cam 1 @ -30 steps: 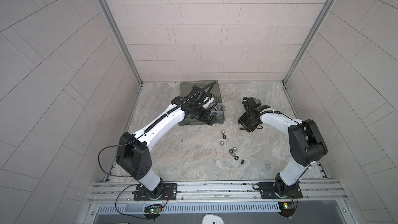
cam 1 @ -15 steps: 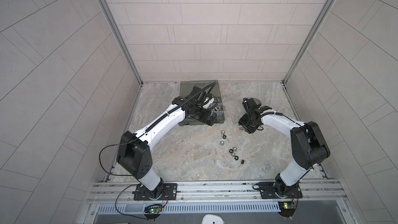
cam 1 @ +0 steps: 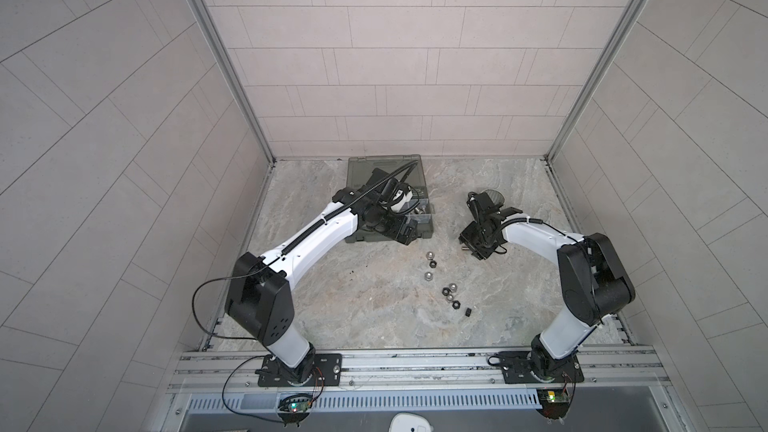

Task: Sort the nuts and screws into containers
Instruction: 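Close the right gripper on the steel hex bolt and lift it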

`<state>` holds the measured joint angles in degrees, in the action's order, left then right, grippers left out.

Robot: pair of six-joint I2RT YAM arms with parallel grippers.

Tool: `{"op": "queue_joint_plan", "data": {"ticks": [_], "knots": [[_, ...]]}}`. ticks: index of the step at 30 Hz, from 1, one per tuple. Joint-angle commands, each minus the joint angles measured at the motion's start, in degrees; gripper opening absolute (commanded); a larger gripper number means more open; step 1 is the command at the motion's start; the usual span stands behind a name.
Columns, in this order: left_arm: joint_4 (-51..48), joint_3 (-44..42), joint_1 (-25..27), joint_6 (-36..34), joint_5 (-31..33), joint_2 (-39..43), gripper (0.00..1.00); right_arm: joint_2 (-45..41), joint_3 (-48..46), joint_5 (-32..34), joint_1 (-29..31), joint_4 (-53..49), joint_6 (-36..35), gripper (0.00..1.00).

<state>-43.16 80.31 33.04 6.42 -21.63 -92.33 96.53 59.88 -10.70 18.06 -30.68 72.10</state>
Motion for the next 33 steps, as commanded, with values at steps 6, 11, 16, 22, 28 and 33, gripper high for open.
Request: {"op": "queue_joint_plan", "data": {"ticks": [6, 11, 16, 22, 28, 33], "knots": [[-0.4, -0.1, -0.5, -0.5, -0.1, 1.1, 1.0, 2.1, 0.5, 1.0, -1.4, -0.2, 2.0, 0.5], [-0.4, 0.5, -0.7, -0.4, -0.3, 0.3, 1.0, 2.4, 0.7, 1.0, -2.5, -0.9, 1.1, 0.5], [-0.6, 1.3, -0.7, -0.5, -0.4, -0.7, 1.0, 4.0, 1.0, 0.4, -3.2, -0.9, 0.7, 0.49], [-0.8, 1.7, -0.9, -0.5, -0.3, -1.1, 1.0, 6.6, 2.4, -0.3, -3.8, -0.9, -0.2, 0.48], [-1.1, 2.5, -1.5, -0.6, -0.2, -1.8, 1.0, 8.5, 3.9, -1.8, -4.0, -1.5, -0.7, 0.35], [-1.5, 3.2, -1.8, -0.6, -0.3, -2.6, 1.0, 10.0, 5.8, -2.9, -4.2, -3.2, -2.7, 0.21]]}}
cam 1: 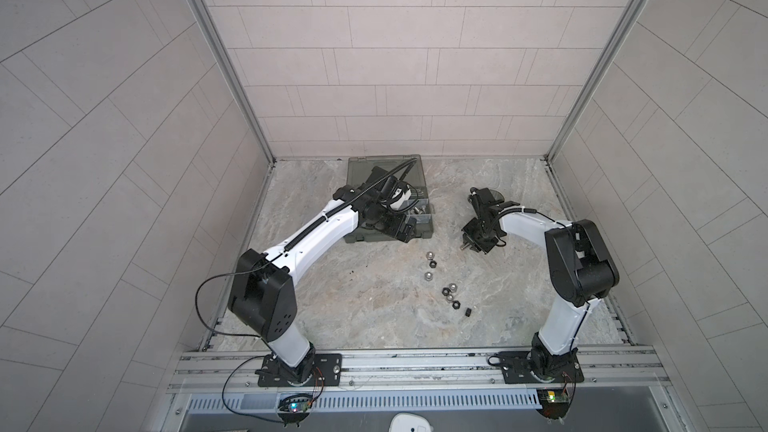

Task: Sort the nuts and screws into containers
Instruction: 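Close the right gripper on the steel hex bolt and lift it, then carry the hex bolt with the right gripper over the bolt compartment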

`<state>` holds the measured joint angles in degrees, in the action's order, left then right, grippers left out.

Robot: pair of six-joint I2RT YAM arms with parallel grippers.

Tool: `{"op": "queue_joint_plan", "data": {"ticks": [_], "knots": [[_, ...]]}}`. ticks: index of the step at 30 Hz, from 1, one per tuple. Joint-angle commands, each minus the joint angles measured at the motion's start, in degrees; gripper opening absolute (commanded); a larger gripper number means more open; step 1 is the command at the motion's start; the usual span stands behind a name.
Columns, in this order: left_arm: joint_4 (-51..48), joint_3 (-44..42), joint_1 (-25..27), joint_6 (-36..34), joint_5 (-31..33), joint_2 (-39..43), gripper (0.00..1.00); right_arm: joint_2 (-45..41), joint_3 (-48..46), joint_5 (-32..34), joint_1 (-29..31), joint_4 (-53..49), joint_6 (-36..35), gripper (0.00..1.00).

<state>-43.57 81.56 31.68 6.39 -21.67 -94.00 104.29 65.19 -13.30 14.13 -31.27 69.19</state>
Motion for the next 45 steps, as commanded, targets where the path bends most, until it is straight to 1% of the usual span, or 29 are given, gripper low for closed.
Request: {"op": "queue_joint_plan", "data": {"ticks": [1, 3, 6, 9, 14, 19, 23, 25, 29, 33, 45], "knots": [[-1.1, 2.0, -0.5, -0.5, -0.3, -1.0, 1.0, 2.5, 0.9, -0.6, -0.2, -2.7, -0.2, 0.19], [-1.1, 2.1, -0.5, -0.6, -0.2, -1.1, 1.0, 3.5, 1.9, -1.7, -0.3, -3.2, -1.7, 0.11], [-1.1, 2.4, -0.6, -0.6, -0.2, -1.2, 1.0, 4.4, 4.0, -2.4, -0.3, -5.1, -4.1, 0.08], [-1.2, 2.8, -0.6, -0.8, 0.0, -1.2, 1.0, 4.4, 6.1, -2.4, -0.2, -6.7, -7.2, 0.08], [-1.3, 3.4, -0.8, -1.0, 0.3, -1.5, 1.0, 4.0, 10.9, 0.4, 0.1, -11.7, -11.4, 0.08], [-1.3, 4.0, -0.9, -1.0, 0.5, -1.7, 1.0, 4.1, 13.4, 1.8, 0.3, -14.3, -13.8, 0.08], [-1.2, 3.9, -0.9, -0.8, 0.8, -1.5, 1.0, 5.0, 13.9, 1.4, 0.3, -15.1, -14.6, 0.08], [-1.4, 3.7, -0.9, -0.8, 0.9, -1.3, 1.0, 5.4, 13.8, 0.2, 0.4, -14.8, -14.8, 0.09], [-1.2, 3.0, -0.9, -0.4, 1.0, -0.8, 1.0, 5.5, 14.7, 0.1, 1.5, -14.6, -15.5, 0.2], [-1.3, 2.4, -0.9, -0.3, 1.2, -0.5, 1.0, 6.4, 15.2, 0.1, 2.2, -14.7, -15.3, 0.27], [-2.2, 2.1, -1.2, -1.3, 1.7, 0.1, 1.0, 10.5, 15.0, 1.2, 2.2, -12.9, -15.4, 0.29]]}}
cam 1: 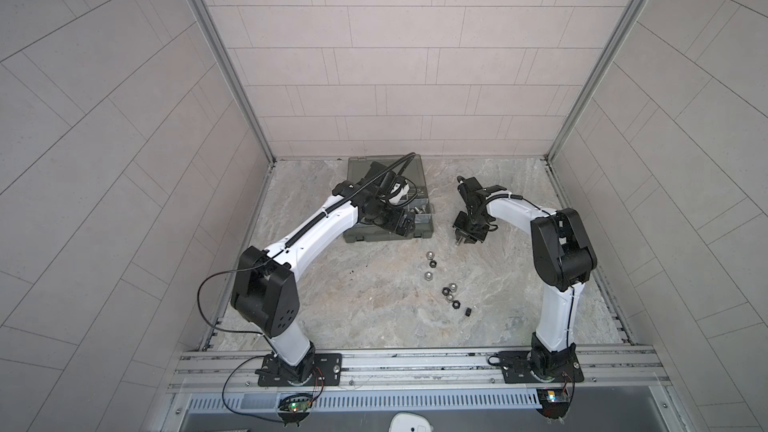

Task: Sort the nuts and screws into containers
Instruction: 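Carry the hex bolt with the right gripper over the bolt compartment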

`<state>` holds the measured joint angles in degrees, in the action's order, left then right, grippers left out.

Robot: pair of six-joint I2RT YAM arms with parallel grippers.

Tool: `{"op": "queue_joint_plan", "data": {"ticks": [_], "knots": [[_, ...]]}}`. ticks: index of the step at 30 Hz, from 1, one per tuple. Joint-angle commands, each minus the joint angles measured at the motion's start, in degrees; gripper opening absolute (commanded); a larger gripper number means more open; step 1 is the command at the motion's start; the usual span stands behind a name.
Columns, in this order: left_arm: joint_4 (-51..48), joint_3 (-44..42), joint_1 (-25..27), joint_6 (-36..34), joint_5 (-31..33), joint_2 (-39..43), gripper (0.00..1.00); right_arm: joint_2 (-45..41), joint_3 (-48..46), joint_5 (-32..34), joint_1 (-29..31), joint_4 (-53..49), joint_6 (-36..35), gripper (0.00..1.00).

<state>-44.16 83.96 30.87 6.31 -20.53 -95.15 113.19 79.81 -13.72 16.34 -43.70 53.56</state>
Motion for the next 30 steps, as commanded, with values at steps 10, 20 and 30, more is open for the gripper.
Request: {"op": "queue_joint_plan", "data": {"ticks": [10, 20, 30], "knots": [[-2.2, 0.4, -1.2, -2.1, 0.2, 0.8, 1.0, 3.6, 0.5, 0.6, 0.0, -0.3, -0.9, 0.09], [-1.7, 1.7, -2.1, -1.9, 0.3, 0.1, 1.0, 2.3, 10.6, 1.1, 1.4, -6.9, -5.4, 0.06], [-2.3, 2.4, -3.7, -1.9, 1.4, 1.0, 1.0, 9.4, 29.2, -1.1, 5.2, -9.7, -7.8, 0.06]]}}
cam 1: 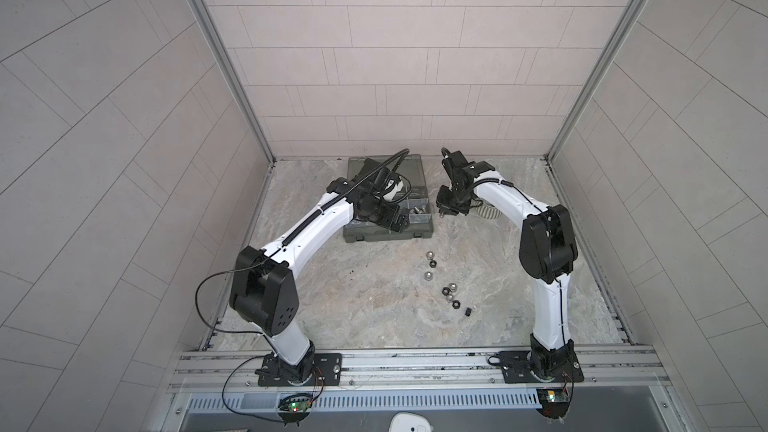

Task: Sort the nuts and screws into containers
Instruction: 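Carry the hex bolt with the right gripper over the bolt compartment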

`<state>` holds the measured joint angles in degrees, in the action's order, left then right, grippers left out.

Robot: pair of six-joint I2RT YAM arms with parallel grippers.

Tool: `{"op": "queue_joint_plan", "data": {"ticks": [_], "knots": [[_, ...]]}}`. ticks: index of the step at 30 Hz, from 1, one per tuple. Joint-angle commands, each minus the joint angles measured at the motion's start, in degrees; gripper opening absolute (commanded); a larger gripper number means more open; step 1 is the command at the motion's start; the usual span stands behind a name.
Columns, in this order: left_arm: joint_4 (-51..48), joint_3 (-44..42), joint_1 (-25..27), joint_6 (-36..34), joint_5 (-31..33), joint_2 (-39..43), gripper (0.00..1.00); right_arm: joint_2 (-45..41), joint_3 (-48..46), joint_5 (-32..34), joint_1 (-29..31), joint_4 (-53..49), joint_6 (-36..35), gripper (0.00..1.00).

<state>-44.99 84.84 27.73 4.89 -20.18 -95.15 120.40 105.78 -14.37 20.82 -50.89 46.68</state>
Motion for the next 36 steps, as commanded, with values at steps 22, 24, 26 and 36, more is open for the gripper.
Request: {"op": "queue_joint_plan", "data": {"ticks": [22, 24, 26, 36], "knots": [[-2.0, -0.7, -3.7, -1.0, 3.6, 5.1, 1.0, 13.1, 14.9, -6.2, 2.5, -1.2, 0.5, 0.11], [-1.8, -0.9, -3.9, -1.0, 3.3, 5.1, 1.0, 13.2, 14.9, -6.3, 2.7, -1.4, 0.3, 0.12], [-1.6, -1.0, -3.9, -0.9, 3.2, 5.2, 1.0, 13.1, 14.8, -6.4, 2.8, -1.5, 0.1, 0.14], [-1.3, 0.3, -4.0, 0.1, 1.9, 3.8, 1.0, 9.0, 20.8, -7.8, 2.1, -5.7, -8.0, 0.54]]}}
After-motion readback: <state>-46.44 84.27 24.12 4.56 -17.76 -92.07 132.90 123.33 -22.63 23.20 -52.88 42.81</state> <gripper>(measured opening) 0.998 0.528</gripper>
